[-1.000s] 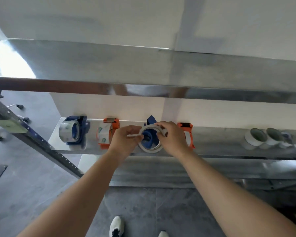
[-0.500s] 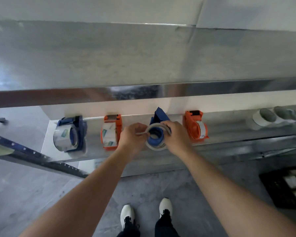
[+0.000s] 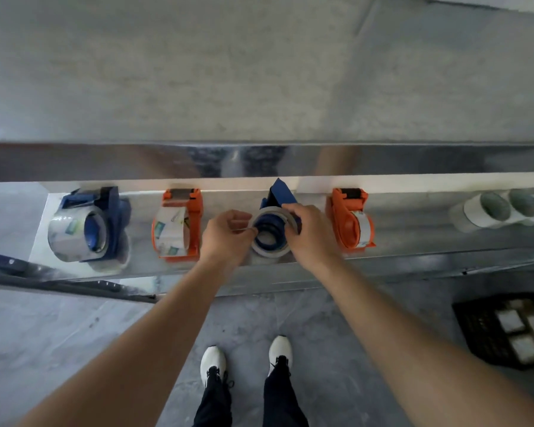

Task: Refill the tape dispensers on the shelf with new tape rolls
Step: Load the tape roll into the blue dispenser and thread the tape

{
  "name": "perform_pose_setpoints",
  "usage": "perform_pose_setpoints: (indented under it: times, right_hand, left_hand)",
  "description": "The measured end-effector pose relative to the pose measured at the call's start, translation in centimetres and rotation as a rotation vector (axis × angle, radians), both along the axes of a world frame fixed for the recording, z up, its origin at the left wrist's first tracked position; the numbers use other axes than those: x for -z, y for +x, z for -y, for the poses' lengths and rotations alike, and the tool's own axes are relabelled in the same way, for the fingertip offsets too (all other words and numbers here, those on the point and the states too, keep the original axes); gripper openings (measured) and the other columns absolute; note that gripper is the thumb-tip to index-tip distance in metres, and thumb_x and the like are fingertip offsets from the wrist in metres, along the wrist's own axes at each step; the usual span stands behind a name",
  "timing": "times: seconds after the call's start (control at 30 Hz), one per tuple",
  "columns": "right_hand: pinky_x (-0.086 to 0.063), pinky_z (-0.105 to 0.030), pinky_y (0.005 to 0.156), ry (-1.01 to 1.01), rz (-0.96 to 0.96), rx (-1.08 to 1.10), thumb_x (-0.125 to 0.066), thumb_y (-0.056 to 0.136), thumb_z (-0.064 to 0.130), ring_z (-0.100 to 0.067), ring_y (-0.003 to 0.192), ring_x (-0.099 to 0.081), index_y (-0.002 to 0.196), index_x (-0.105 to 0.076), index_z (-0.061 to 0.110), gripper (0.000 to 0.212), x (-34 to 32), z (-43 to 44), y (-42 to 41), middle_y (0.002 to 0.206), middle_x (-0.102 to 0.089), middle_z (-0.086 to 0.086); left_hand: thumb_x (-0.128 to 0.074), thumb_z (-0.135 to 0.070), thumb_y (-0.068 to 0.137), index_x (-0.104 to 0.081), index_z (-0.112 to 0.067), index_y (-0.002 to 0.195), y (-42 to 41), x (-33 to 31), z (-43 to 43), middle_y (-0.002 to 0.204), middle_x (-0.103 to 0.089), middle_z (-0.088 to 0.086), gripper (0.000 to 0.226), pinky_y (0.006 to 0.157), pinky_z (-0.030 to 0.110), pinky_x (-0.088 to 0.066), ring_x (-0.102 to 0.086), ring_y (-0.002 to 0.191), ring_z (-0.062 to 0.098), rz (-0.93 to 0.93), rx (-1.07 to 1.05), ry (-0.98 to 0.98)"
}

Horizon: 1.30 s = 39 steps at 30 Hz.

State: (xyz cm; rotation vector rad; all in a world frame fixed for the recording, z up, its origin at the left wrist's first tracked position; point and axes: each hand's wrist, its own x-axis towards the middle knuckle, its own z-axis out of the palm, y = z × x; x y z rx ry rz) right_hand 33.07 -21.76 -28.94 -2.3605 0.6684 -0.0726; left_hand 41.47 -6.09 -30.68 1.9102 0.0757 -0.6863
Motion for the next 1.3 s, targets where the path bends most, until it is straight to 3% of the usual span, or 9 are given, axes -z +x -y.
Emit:
perform_pose_setpoints:
  times: [0.17,0.33,0.63,0.87,1.0,1.2,1.3]
  right_hand:
    - [-0.057,-0.028,0.093,-0.041,0.047,0.015,-0.072,0.094,0.019,-0.01,0.099,-0.065,0.124,-0.067,0.023,0.03,0.2,0.1,0.1,0.113,-0.066,0.004]
    - [-0.056,-0.022,0.088,-0.037,0.086,0.051,-0.071,0.096,0.017,-0.009,0.098,-0.07,0.121,-0.072,0.018,0.025,0.0,-0.5,0.4,0.11,-0.076,0.004]
    - [-0.059,-0.033,0.096,-0.07,-0.044,-0.01,-0.063,0.097,0.015,-0.02,0.105,-0.071,0.14,-0.064,0.017,0.043,0.9,-1.3,0.9,0.124,-0.073,-0.004]
    - [-0.058,-0.037,0.097,-0.1,-0.133,-0.074,-0.058,0.098,0.014,-0.025,0.109,-0.069,0.14,-0.064,0.016,0.042,1.0,-1.6,1.4,0.125,-0.072,-0.007]
    - [-0.06,-0.036,0.09,-0.139,-0.121,-0.101,-0.059,0.097,0.014,-0.025,0.102,-0.069,0.131,-0.068,0.016,0.036,0.5,-1.6,1.2,0.118,-0.073,-0.007]
    - [-0.059,-0.023,0.087,-0.167,0.164,-0.042,-0.069,0.095,0.012,-0.011,0.096,-0.069,0.123,-0.071,0.012,0.029,-1.1,-1.0,0.6,0.117,-0.071,-0.004]
    - [-0.045,-0.003,0.086,-0.199,0.213,0.014,-0.07,0.092,0.008,-0.004,0.102,-0.058,0.125,-0.07,0.013,0.034,-1.2,-0.3,0.4,0.123,-0.062,-0.004]
  left_hand:
    - [-0.082,-0.018,0.09,-0.074,-0.025,0.104,-0.2,1.1,-0.2,0.1,-0.081,-0.002,0.018,0.087,0.05,-0.066,-0.078,0.094,0.021,-0.04,-0.052,-0.063]
    - [-0.083,-0.02,0.089,-0.075,-0.027,0.101,-0.3,1.8,-0.4,0.096,-0.082,-0.003,0.016,0.085,0.05,-0.066,-0.08,0.09,0.021,-0.073,-0.086,-0.09]
    - [-0.08,-0.017,0.093,-0.072,-0.024,0.104,-0.6,2.8,0.1,0.099,-0.08,-0.002,0.016,0.087,0.048,-0.066,-0.079,0.091,0.021,-0.098,-0.127,-0.075]
    - [-0.081,-0.018,0.093,-0.072,-0.027,0.099,-0.4,3.2,0.3,0.096,-0.08,-0.003,0.014,0.088,0.048,-0.066,-0.079,0.091,0.02,-0.105,-0.123,-0.073]
    - [-0.079,-0.019,0.095,-0.072,-0.02,0.111,-0.4,3.1,0.3,0.104,-0.079,0.0,0.018,0.086,0.049,-0.066,-0.078,0.092,0.022,-0.111,-0.121,-0.067]
    - [-0.08,-0.022,0.095,-0.072,-0.02,0.114,-0.2,2.7,0.4,0.108,-0.077,-0.001,0.021,0.09,0.047,-0.065,-0.075,0.096,0.019,-0.105,-0.093,-0.038]
    - [-0.078,-0.025,0.095,-0.072,-0.021,0.116,-0.2,2.5,0.5,0.108,-0.077,-0.002,0.023,0.092,0.046,-0.064,-0.074,0.097,0.019,-0.095,-0.096,-0.025]
